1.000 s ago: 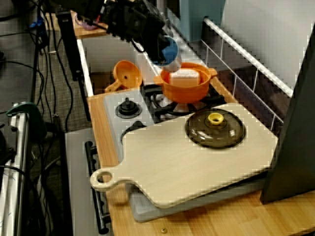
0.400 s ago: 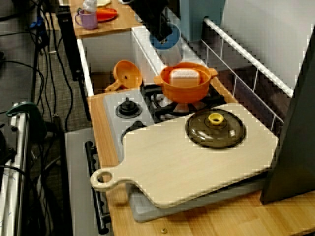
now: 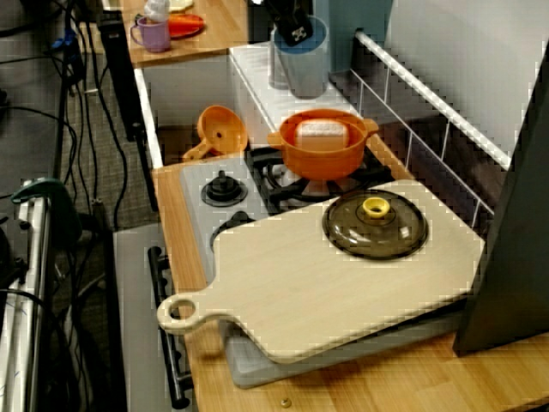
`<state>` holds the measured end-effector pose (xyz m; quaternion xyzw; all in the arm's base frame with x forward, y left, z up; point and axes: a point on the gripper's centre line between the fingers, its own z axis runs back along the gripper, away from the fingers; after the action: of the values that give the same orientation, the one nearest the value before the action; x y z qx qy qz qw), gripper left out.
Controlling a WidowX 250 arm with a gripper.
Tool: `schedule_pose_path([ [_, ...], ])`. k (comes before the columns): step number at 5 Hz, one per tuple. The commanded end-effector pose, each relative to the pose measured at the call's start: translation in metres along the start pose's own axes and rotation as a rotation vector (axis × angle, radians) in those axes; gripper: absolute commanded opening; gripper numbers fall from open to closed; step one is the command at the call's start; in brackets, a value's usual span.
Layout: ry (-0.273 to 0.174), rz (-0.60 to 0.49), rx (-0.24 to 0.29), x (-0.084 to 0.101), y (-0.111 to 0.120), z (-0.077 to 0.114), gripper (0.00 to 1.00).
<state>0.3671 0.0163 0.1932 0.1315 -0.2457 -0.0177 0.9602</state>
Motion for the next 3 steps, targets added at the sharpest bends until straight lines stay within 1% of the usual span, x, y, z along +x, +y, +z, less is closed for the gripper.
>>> schedule_pose_path([
  [1,-0.005,0.018,-0.059,0.0183,0.0136,0.0051,0.00],
  [2,0.043,-0.013,-0.147,0.0188,0.0134,0.0020,0.00],
  [3,0.079,-0.044,-0.222,0.0164,0.0095,0.0013,0.00],
])
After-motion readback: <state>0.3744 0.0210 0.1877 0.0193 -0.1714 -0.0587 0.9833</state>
